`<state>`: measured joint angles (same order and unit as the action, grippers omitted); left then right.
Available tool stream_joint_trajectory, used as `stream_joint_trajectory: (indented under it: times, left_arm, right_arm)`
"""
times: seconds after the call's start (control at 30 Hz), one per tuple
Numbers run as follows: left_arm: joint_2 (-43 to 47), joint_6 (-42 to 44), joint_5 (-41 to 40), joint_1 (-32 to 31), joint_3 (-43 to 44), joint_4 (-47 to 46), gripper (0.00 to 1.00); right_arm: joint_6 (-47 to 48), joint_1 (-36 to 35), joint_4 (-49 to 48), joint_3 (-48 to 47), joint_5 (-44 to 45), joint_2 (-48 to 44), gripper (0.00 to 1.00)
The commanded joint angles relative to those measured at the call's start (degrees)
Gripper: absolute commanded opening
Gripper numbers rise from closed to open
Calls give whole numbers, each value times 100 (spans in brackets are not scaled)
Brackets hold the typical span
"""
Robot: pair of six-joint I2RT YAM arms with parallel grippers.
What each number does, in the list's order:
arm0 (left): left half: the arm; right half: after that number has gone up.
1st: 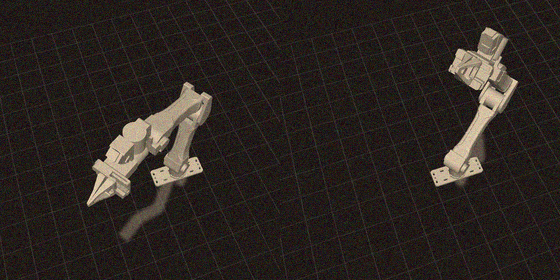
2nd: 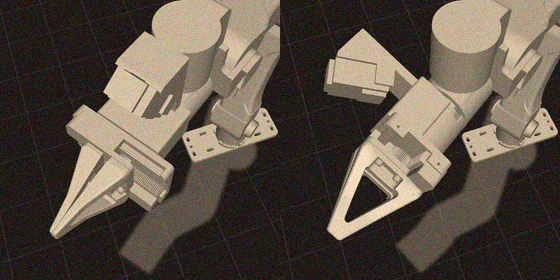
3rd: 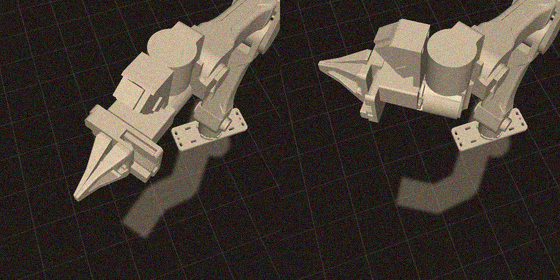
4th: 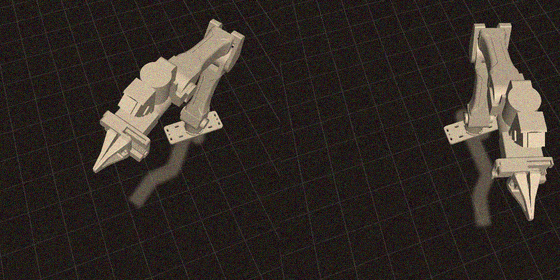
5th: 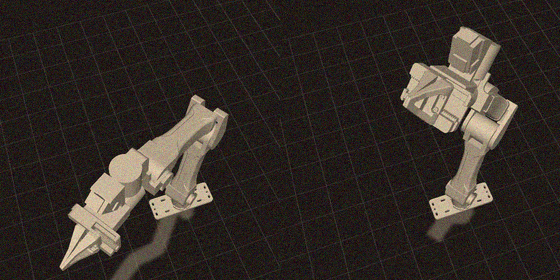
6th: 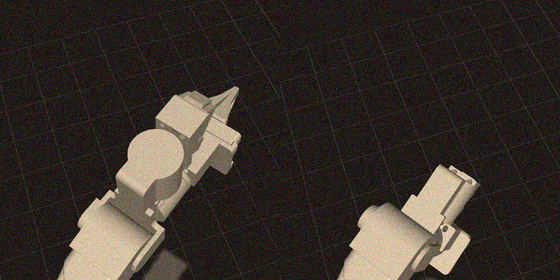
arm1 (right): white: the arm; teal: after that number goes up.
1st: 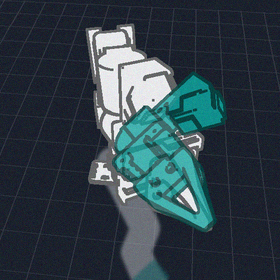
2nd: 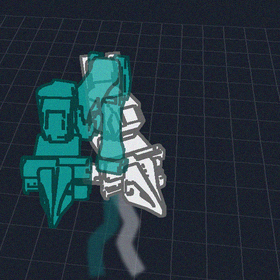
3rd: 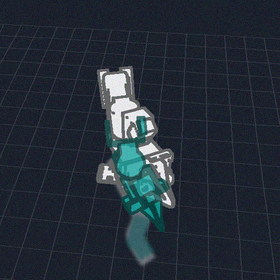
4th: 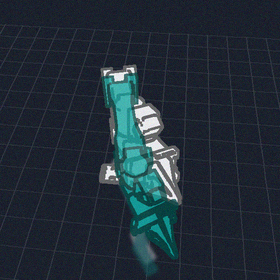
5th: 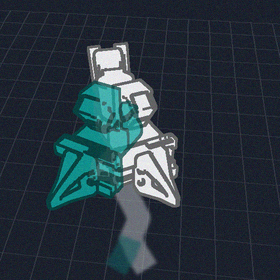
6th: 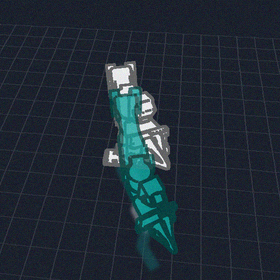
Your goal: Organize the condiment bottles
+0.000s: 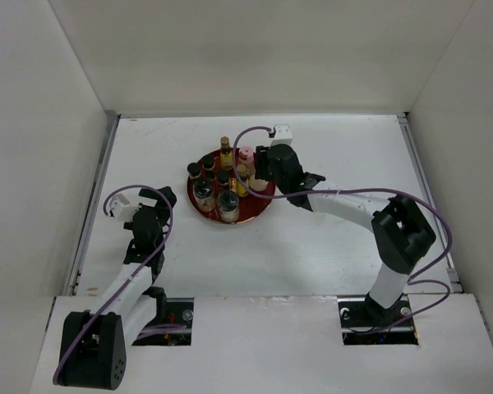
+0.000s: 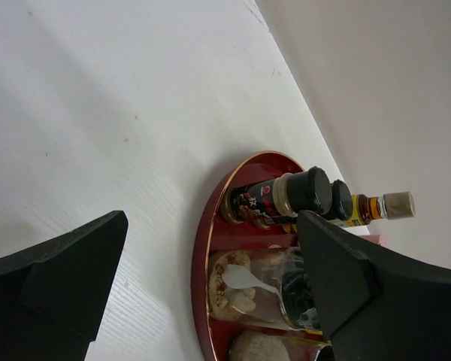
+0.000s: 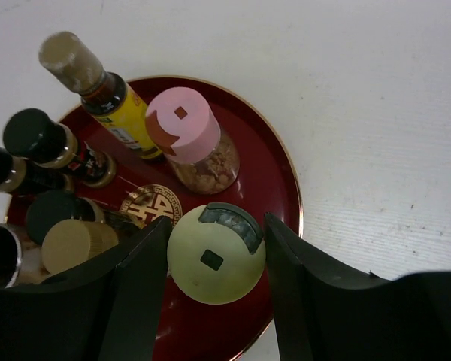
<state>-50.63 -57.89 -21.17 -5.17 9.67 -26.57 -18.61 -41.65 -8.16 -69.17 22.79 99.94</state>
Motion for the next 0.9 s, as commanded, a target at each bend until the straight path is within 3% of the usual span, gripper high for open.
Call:
stream_joint_trajectory:
  times: [0.0,0.57,0.87]
  left_arm:
    - [71,129,-230,-14,-27,-68,100]
    - [-87,208,-379,-181,35,-147,100]
    - [45,217,-458,-278,-18,-165,100]
  right_arm:
    - [42,-5,-388,-369,33,183,40]
    - [358,-5,-449,-528,508,764,50]
    - [288,-5,-449,-414,455,562,80]
